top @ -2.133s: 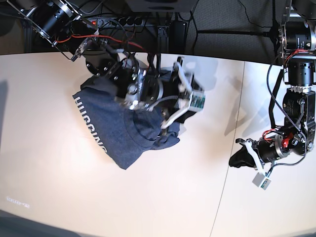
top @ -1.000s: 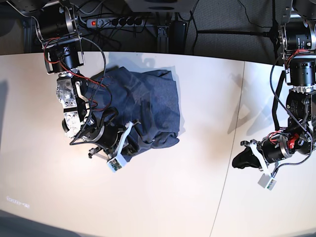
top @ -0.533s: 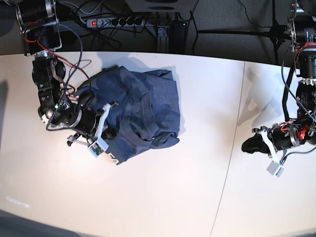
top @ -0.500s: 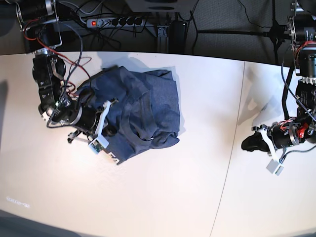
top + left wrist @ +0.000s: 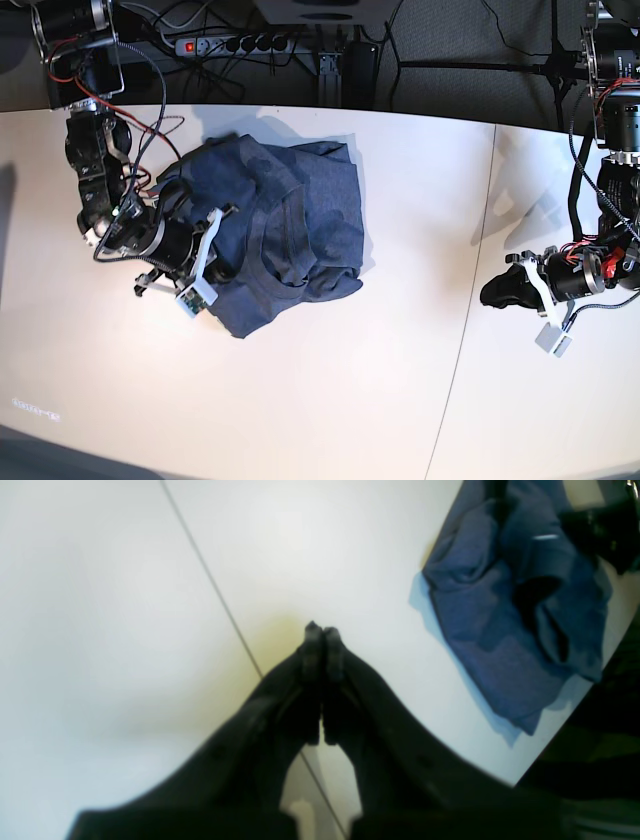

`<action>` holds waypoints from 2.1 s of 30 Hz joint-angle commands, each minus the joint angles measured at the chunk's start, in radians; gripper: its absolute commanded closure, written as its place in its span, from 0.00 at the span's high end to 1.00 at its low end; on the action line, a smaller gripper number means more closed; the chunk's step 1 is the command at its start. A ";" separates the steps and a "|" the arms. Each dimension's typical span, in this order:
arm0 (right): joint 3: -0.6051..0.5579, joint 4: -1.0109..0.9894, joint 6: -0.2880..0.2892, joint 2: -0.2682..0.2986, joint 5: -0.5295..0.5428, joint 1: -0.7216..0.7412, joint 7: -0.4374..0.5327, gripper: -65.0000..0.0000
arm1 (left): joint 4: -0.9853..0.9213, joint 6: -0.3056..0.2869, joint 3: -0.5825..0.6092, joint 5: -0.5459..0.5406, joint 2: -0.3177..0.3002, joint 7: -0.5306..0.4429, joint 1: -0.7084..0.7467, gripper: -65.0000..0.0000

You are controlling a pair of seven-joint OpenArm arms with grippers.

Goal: Fold the T-shirt properly
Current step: 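Lay the folded end down and pull the right gripper back, then grasp the bundled shirt's edges with both grippers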

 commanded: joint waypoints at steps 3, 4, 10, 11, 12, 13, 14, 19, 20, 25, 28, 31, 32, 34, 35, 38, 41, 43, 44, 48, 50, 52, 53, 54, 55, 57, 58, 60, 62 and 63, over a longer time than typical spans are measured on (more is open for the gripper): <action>0.013 0.061 -0.003 0.014 0.085 0.011 -0.073 0.00 | 0.039 -0.010 -0.007 -0.061 -0.017 0.036 -0.018 0.00; 0.013 0.073 -0.003 0.015 0.103 0.002 -0.089 0.00 | 0.044 -0.010 -0.007 -0.079 -0.017 0.052 -0.017 0.00; 0.013 0.185 -0.003 0.056 0.118 -0.143 -0.092 0.00 | 0.098 -0.010 -0.007 -0.211 -0.017 0.159 -0.002 0.00; 0.013 0.200 -0.003 0.060 0.118 -0.167 -0.092 0.00 | 0.117 -0.010 -0.007 -0.222 -0.016 0.160 0.009 0.00; 0.013 0.207 -0.003 0.061 0.117 -0.188 -0.091 0.00 | 0.139 -0.010 -0.007 -0.222 -0.016 0.160 0.021 0.00; 0.013 0.206 -0.003 0.060 0.116 -0.201 -0.087 0.00 | 0.163 -0.010 -0.007 -0.222 -0.016 0.160 0.032 0.00; 0.013 0.203 -0.003 0.059 0.118 -0.211 -0.075 0.00 | 0.186 -0.010 -0.007 -0.222 -0.016 0.159 0.045 0.00; 0.013 0.166 -0.003 0.041 0.119 -0.189 -0.010 0.00 | 0.303 -0.010 -0.006 -0.222 0.000 0.159 0.087 0.00; 0.013 0.156 -0.003 0.029 0.119 -0.180 -0.009 0.00 | 0.322 -0.010 -0.006 -0.222 0.008 0.159 0.092 0.00; 0.012 0.075 -0.003 -0.055 0.118 -0.120 -0.010 0.00 | 0.354 -0.010 -0.006 -0.221 0.048 0.159 0.121 0.00; 0.012 0.065 -0.003 -0.071 0.119 -0.083 -0.012 0.00 | 0.354 -0.010 -0.006 -0.213 0.093 0.159 0.135 0.00; 0.018 0.073 -0.003 -0.068 0.114 -0.023 -0.013 0.00 | 0.354 -0.010 -0.005 -0.195 0.152 0.159 0.155 0.00; 0.021 0.072 -0.003 -0.064 0.113 -0.003 -0.013 0.00 | 0.354 -0.010 -0.005 -0.195 0.172 0.158 0.169 0.00; 0.029 0.071 -0.003 -0.057 0.107 0.034 -0.013 0.00 | 0.355 -0.010 -0.005 -0.193 0.210 0.159 0.208 0.00; 0.033 0.068 -0.003 -0.056 0.097 0.055 -0.012 0.00 | 0.355 -0.010 -0.005 -0.192 0.227 0.159 0.226 0.00; 0.034 0.020 -0.003 -0.056 0.065 0.139 -0.002 0.00 | 0.355 -0.010 0.007 -0.192 0.270 0.159 0.249 0.00; 0.034 -0.089 -0.003 -0.056 0.054 0.225 0.029 0.00 | 0.355 -0.010 0.047 -0.179 0.309 0.159 0.251 0.00; 0.034 -0.169 -0.003 -0.056 0.054 0.269 0.032 0.00 | 0.355 -0.010 0.087 -0.145 0.337 0.147 0.259 0.00; 0.034 -0.207 -0.003 -0.056 0.055 0.291 0.032 0.00 | 0.355 -0.010 0.110 -0.130 0.350 0.138 0.262 0.00; 0.034 -0.324 -0.003 -0.056 0.053 0.361 0.042 0.00 | 0.355 -0.010 0.178 -0.064 0.406 0.087 0.261 0.00; 0.034 -0.368 -0.003 -0.056 0.050 0.388 0.049 0.00 | 0.355 -0.010 0.193 -0.015 0.436 0.058 0.261 0.00; 0.034 -0.408 -0.003 -0.056 0.050 0.402 0.053 0.00 | 0.355 -0.010 0.200 0.022 0.467 0.036 0.261 0.00; 0.032 -0.429 -0.003 -0.056 0.050 0.409 0.057 0.00 | 0.354 -0.010 0.200 0.043 0.483 0.029 0.261 0.00; 0.030 -0.450 -0.003 -0.056 0.050 0.415 0.066 0.00 | 0.354 -0.010 0.200 0.066 0.495 0.023 0.261 0.00; 0.028 -0.472 -0.003 -0.056 0.050 0.420 0.078 0.00 | 0.354 -0.010 0.200 0.087 0.502 0.014 0.261 0.00; 0.022 -0.515 -0.002 -0.060 0.050 0.431 0.098 0.00 | 0.347 -0.010 0.200 0.106 0.507 0.000 0.262 0.00; 0.018 -0.530 0.000 -0.064 0.050 0.433 0.101 0.00 | 0.341 -0.010 0.203 0.113 0.507 -0.005 0.263 0.00; 0.010 -0.553 0.000 -0.073 0.046 0.436 0.100 0.00 | 0.323 -0.010 0.206 0.128 0.507 -0.012 0.264 0.00; 0.000 -0.566 0.000 -0.085 0.027 0.440 0.103 0.00 | 0.306 -0.010 0.207 0.136 0.507 -0.028 0.264 0.00; -0.005 -0.571 0.000 -0.091 0.023 0.442 0.106 0.00 | 0.303 -0.010 0.207 0.142 0.508 -0.034 0.264 0.00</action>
